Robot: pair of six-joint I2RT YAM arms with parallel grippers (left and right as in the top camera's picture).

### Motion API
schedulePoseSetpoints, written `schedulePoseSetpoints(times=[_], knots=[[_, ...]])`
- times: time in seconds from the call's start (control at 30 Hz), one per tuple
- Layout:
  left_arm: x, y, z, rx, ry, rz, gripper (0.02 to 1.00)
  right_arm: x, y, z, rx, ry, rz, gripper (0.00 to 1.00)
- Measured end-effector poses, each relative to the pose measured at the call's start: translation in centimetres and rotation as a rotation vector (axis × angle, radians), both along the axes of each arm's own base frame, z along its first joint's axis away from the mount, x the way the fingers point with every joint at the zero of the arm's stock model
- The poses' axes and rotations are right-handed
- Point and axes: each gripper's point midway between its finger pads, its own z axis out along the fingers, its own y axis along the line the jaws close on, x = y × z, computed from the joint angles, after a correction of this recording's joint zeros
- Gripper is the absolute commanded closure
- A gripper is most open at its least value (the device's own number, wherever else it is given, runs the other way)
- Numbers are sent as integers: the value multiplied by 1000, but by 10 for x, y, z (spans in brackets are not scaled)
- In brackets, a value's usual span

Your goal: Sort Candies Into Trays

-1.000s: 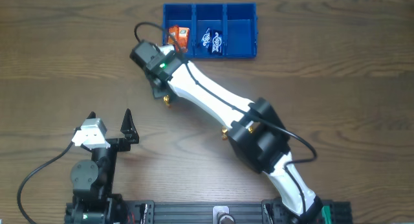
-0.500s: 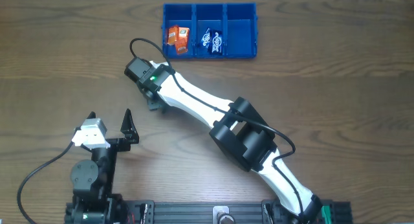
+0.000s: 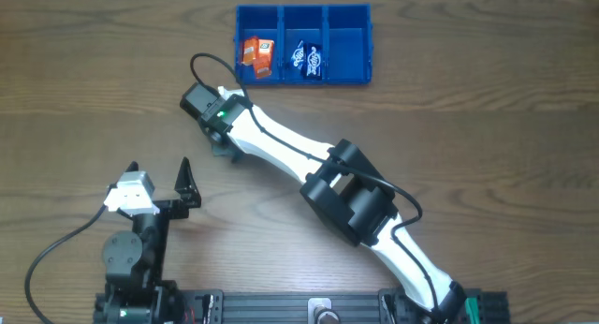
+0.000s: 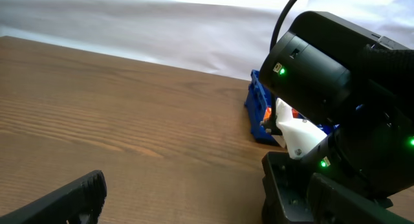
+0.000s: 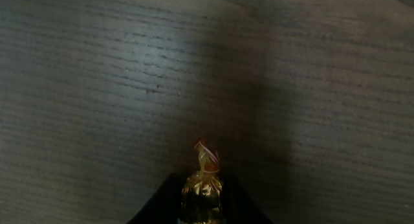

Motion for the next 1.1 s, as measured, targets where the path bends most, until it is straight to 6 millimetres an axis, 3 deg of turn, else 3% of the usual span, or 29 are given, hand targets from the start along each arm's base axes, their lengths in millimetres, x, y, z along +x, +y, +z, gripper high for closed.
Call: schedulePoseSetpoints(times=[0.23,0.33,0.43,0.47,0.5,0.6,0.7,0.8,0.9,1.1], knots=[[0,0,0,0,0,0,20,-5,-11,2,-45,12,-4,860],[0,0,0,0,0,0,20,0,-26,29,-69,-26,-2,858],[0,0,0,0,0,0,20,36,-45,113,30,-183,-26,858],[0,0,0,0,0,0,20,62,-70,162,79,-288,-68,858],[0,0,0,0,0,0,20,92,-110,210,105,-400,-139,858],[0,0,0,0,0,0,20,135,-159,238,103,-515,-206,855],[0,0,0,0,0,0,20,171,-208,231,57,-572,-264,847],[0,0,0,0,0,0,23,185,-238,207,25,-574,-290,844],[0,0,0,0,0,0,20,188,-248,181,18,-556,-287,844],[0,0,0,0,0,1,20,189,-244,148,28,-528,-260,838]])
